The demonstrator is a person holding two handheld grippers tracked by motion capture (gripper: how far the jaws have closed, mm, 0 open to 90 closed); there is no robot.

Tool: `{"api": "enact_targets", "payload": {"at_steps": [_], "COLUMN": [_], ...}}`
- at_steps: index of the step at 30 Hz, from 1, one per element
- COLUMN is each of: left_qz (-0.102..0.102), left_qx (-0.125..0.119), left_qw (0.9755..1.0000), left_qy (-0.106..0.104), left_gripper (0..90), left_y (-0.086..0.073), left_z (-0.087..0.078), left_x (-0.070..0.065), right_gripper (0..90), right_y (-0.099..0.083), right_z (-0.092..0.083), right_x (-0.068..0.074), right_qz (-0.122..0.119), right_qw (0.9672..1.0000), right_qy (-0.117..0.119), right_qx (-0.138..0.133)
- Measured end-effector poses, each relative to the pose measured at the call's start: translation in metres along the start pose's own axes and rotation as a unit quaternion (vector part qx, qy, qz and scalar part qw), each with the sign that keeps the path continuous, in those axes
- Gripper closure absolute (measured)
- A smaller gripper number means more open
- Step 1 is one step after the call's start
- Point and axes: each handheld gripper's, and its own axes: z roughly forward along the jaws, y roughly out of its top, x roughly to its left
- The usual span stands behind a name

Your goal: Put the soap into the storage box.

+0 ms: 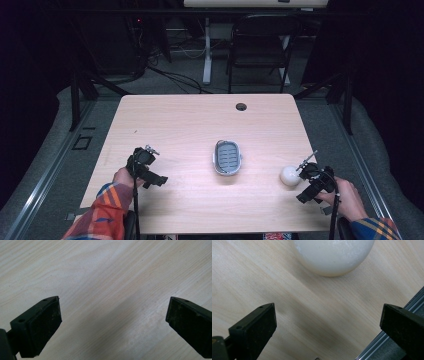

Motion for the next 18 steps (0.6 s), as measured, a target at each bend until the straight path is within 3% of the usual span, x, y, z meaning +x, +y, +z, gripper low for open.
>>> {"api": "enact_targets", "payload": {"at_steps": [3,10,18], "left_qz": [0.000,-0.002,-0.002], "left_qx": [0.001,0.000,0.000], "left_qw": [1.0000,1.0000,1.0000], "left_qy": [-0.001,0.001,0.002], "left_gripper": [0.1,0.1,0.1], "left_y": [0.0002,-0.0021,-0.0021], "left_z": [0.0000,-0.0013,-0.0013], "left_x": [-0.0003,0.0005,0.0004], "right_gripper": [0.6,0.9,0.6], "right_y": [0.0012,0.0017,0.0029], "right_z": [-0.0015,0.0014,-0.0008], "right_x": [-0.0013,-0.0005,-0.0009], "right_qz": [-0.013,-0.007,-0.016], "right_qw": [0.9998,1.0000,0.9998], "right_qy": [-0.002,0.001,0.002], "right_qx": [0.017,0.004,0.014]}}
